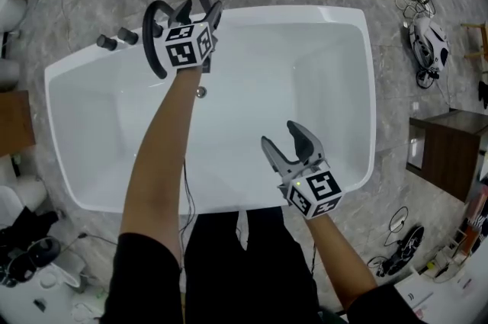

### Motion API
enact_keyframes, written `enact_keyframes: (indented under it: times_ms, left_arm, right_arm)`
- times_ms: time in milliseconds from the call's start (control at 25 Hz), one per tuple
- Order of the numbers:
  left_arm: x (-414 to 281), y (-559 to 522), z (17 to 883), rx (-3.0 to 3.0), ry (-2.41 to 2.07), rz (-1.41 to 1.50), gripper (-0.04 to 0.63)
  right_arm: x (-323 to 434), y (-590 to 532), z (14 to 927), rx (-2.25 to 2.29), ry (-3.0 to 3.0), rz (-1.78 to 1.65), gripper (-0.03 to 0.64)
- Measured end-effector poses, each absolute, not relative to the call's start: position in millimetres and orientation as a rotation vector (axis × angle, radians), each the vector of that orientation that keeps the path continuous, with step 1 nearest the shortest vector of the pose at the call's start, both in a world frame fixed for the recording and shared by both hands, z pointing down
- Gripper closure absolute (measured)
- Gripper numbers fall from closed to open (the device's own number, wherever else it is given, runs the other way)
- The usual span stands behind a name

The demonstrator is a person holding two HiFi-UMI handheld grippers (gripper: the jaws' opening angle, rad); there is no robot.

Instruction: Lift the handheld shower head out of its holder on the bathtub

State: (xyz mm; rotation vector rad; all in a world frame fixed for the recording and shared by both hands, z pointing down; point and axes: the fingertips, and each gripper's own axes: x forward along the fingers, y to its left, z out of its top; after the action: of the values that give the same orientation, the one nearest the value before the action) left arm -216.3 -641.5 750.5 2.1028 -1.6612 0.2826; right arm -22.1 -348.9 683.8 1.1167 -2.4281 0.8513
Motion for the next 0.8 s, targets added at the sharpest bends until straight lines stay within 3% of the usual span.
enact_keyframes:
  times_ms: [200,480,800]
  left_arm:
    - [-206.8,-649.6,764.3,2.138,-1.614,0.396,0.295]
    - [-207.6,-660.5,772.6,2.028,-1.632,0.332,0.295]
    - [-219.5,-663.8,784.3,2.025,-1.599,0.448,0.351]
  right_arm:
    - [-18.9,-344.1,684.5,1.12,-2.416,0.852,0.367]
    - [-15.1,-342.4,687.8,1.136,-2.398,0.861,0.367]
    - [-25.0,-333.5,685.6,1.134,-2.397,0.887,0.366]
